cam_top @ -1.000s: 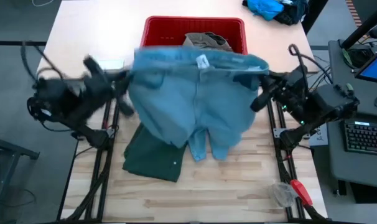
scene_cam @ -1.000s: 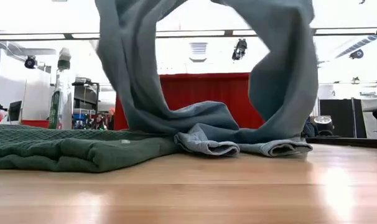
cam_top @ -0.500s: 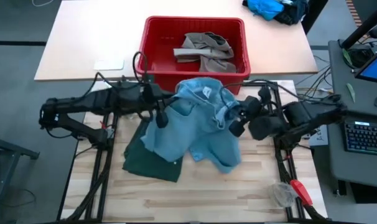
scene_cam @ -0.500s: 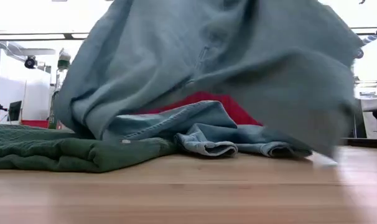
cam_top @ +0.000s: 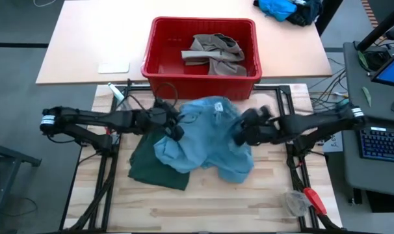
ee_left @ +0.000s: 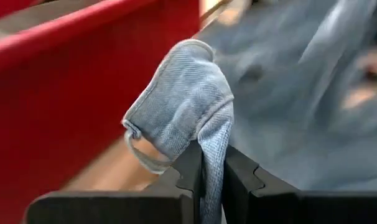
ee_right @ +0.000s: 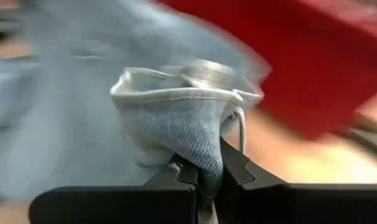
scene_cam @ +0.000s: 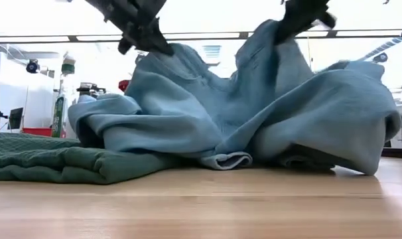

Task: Fold Laundry from Bin
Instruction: Fold the blue jeans

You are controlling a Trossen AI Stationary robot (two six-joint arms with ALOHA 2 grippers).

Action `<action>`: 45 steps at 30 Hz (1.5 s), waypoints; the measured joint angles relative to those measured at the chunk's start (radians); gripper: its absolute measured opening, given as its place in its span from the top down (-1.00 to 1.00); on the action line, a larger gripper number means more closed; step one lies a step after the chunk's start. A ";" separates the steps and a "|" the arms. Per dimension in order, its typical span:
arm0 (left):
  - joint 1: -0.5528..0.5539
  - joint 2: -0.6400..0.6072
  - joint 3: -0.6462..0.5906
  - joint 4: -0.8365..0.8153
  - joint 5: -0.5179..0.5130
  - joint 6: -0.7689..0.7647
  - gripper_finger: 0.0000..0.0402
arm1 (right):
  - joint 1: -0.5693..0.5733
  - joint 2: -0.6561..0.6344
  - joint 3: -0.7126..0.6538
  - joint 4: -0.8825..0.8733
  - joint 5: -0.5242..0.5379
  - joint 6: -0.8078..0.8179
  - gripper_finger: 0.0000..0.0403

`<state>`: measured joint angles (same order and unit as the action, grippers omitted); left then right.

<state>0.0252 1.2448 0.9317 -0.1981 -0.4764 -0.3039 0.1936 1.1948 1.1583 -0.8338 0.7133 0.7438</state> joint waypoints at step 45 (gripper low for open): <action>-0.143 0.438 -0.380 1.375 0.269 0.002 -0.15 | -0.030 0.339 -0.395 1.556 -0.073 -0.228 0.94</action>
<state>-0.1178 1.6823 0.5521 1.1770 -0.2073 -0.3019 0.1635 1.5336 0.7635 0.7219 0.6403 0.5157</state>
